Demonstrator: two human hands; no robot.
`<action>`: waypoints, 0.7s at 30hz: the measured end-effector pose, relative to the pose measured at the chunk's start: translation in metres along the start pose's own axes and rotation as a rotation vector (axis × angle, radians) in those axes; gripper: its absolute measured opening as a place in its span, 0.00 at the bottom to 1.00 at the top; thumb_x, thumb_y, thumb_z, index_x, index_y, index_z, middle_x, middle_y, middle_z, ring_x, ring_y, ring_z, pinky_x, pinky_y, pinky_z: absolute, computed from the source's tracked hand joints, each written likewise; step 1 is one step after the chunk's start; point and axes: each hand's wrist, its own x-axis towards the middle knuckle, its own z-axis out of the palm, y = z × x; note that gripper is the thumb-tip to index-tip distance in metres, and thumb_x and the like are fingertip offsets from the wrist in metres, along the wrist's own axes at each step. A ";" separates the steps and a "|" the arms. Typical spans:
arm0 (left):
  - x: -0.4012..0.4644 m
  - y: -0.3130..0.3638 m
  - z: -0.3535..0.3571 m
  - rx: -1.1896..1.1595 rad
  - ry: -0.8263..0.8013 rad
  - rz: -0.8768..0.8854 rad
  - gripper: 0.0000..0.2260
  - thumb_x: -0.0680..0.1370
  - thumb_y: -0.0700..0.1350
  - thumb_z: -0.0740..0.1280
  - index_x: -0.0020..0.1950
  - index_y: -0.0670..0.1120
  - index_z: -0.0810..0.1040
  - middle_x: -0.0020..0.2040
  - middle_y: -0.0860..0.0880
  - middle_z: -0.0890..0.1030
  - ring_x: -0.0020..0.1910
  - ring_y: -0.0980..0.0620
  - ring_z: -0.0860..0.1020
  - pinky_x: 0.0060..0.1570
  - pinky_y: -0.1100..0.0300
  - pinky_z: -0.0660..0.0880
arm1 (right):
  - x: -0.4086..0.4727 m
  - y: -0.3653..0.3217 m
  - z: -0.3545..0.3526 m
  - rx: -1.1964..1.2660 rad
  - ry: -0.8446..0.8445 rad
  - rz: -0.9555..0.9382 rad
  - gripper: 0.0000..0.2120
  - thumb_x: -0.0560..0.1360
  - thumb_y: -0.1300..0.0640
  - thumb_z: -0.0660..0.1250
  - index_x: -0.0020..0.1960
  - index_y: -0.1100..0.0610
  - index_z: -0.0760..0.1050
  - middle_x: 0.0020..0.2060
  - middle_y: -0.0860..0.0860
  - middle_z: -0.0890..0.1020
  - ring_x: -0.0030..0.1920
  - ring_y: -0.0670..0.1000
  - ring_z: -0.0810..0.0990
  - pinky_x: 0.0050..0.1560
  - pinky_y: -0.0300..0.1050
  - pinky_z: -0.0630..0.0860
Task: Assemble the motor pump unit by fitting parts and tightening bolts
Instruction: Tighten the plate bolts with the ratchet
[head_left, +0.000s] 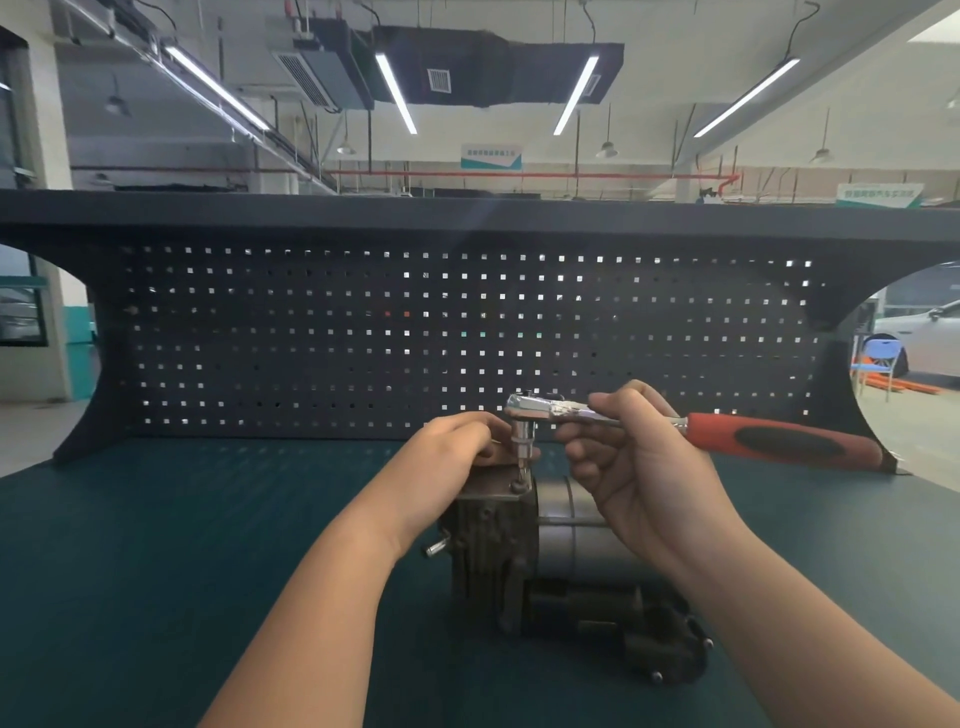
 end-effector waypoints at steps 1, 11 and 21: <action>-0.001 0.000 0.000 -0.006 -0.021 0.004 0.15 0.78 0.37 0.55 0.45 0.48 0.80 0.35 0.59 0.83 0.34 0.65 0.79 0.29 0.73 0.70 | 0.000 0.000 0.000 -0.007 -0.014 -0.010 0.17 0.76 0.66 0.61 0.31 0.53 0.67 0.28 0.58 0.80 0.23 0.51 0.78 0.22 0.35 0.70; -0.002 0.000 -0.003 0.001 -0.091 0.022 0.18 0.77 0.35 0.56 0.41 0.49 0.83 0.37 0.56 0.84 0.35 0.64 0.80 0.30 0.74 0.70 | 0.000 0.001 -0.001 -0.058 -0.044 -0.063 0.21 0.78 0.65 0.61 0.28 0.51 0.67 0.30 0.60 0.81 0.25 0.52 0.79 0.24 0.38 0.74; 0.002 -0.008 -0.004 -0.051 -0.124 0.060 0.25 0.63 0.54 0.73 0.56 0.41 0.79 0.50 0.45 0.85 0.52 0.50 0.83 0.57 0.58 0.78 | 0.005 -0.001 -0.008 -0.023 -0.101 0.033 0.19 0.77 0.64 0.63 0.28 0.52 0.72 0.31 0.59 0.82 0.26 0.51 0.80 0.26 0.37 0.75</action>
